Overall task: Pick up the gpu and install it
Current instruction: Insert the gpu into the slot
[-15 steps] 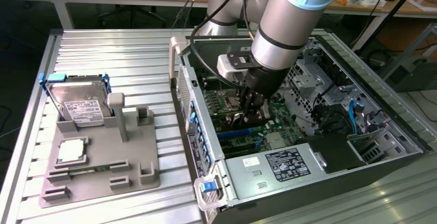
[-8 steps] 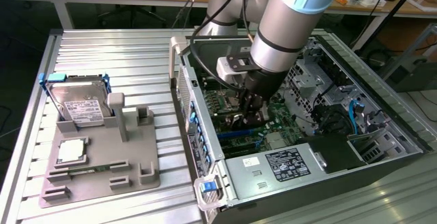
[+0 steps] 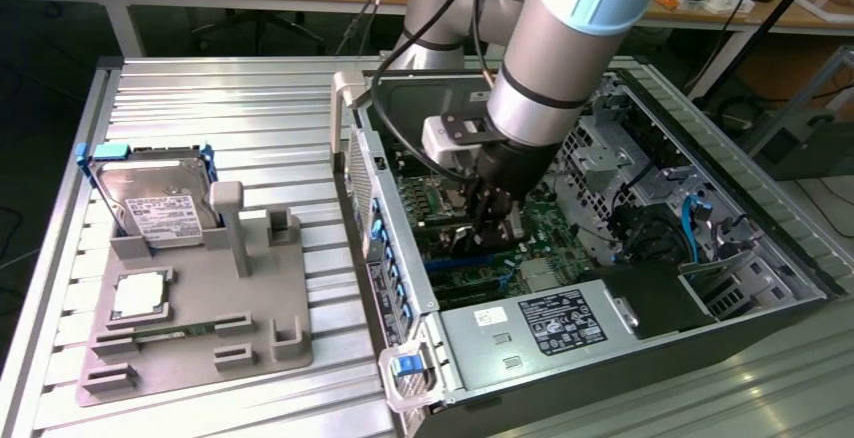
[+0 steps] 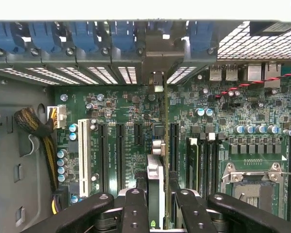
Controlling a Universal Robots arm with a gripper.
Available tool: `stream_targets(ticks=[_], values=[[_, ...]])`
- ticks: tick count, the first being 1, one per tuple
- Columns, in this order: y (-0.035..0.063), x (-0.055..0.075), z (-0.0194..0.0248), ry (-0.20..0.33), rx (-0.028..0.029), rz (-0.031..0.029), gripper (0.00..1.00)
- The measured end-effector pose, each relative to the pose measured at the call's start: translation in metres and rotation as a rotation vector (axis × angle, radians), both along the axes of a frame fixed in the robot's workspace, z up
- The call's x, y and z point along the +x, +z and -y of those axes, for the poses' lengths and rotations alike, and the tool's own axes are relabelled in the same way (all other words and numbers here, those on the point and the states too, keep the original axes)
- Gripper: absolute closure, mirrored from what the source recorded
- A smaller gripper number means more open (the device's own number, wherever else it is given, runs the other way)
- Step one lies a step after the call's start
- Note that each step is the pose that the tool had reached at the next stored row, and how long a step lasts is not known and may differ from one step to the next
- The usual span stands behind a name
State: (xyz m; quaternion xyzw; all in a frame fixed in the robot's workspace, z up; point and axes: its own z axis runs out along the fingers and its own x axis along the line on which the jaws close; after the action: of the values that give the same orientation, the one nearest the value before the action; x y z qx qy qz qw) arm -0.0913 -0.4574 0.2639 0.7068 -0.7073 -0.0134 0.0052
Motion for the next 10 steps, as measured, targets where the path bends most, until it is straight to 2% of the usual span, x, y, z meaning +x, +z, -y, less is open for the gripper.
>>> stream_targets(ticks=[10], values=[[-0.0056,-0.0001,0.0,0.0,-0.0001,0.0,0.73]])
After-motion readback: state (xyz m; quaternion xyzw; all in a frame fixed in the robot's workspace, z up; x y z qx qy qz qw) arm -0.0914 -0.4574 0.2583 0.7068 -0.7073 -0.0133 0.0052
